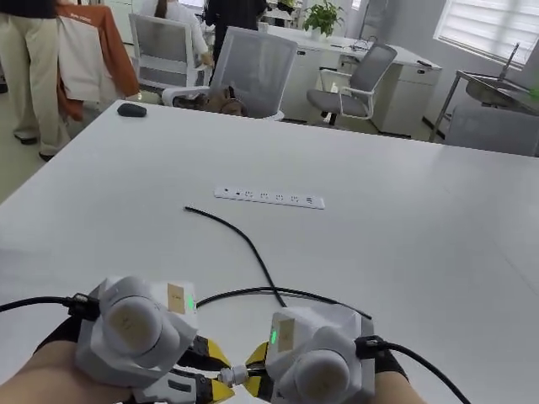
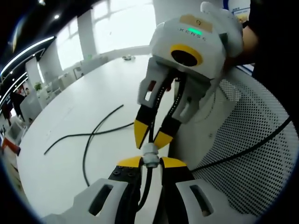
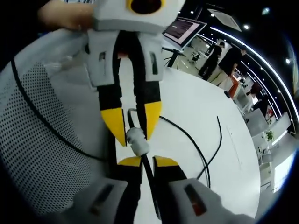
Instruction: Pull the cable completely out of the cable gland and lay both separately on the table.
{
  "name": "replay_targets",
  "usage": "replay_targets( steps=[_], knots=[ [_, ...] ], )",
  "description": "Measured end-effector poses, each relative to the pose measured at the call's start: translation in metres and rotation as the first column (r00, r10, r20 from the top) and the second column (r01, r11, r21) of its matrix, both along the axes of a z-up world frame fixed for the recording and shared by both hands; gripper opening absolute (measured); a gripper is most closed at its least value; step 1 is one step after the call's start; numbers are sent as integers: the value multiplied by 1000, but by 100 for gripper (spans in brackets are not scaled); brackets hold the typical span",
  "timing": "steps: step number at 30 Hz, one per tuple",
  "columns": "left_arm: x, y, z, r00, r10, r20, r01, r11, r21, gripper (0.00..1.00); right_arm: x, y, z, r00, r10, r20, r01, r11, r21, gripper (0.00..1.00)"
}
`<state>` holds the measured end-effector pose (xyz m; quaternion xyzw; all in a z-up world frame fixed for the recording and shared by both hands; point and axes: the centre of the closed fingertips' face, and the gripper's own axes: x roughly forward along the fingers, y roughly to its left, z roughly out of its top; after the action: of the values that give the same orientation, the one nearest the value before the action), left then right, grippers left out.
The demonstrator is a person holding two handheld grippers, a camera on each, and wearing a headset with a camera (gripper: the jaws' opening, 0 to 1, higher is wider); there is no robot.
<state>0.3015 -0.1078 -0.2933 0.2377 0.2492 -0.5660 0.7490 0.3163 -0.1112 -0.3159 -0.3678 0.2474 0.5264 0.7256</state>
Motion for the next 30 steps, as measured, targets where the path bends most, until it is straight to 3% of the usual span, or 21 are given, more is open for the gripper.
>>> replay_targets(
  steps=[4, 10, 13, 19, 24, 30],
  knots=[
    [2, -1, 1, 1000, 8, 0, -8, 1000, -8, 16, 2, -3, -2, 999, 20, 41, -18, 999, -45, 5],
    [4, 1, -1, 1000, 16, -1, -16, 1000, -1, 16, 6, -8, -6, 999, 15, 49, -11, 997, -79, 4],
    [8, 6, -4, 1000, 24, 20, -24, 999, 29, 16, 12, -16, -10, 998, -3, 62, 10, 993, -115, 3],
    [8, 5, -2, 999, 32, 16, -32, 999, 18, 16, 15, -23, -14, 998, -33, 51, 40, 991, -132, 3],
    [9, 8, -5, 999, 37, 15, -38, 999, 30, 16, 19, -37, -22, 997, -55, 60, 67, 976, -206, 2],
    [10, 11, -6, 999, 48, 11, -48, 998, 35, 16, 24, -50, -24, 991, -123, 45, 130, 964, -230, 2]
  ],
)
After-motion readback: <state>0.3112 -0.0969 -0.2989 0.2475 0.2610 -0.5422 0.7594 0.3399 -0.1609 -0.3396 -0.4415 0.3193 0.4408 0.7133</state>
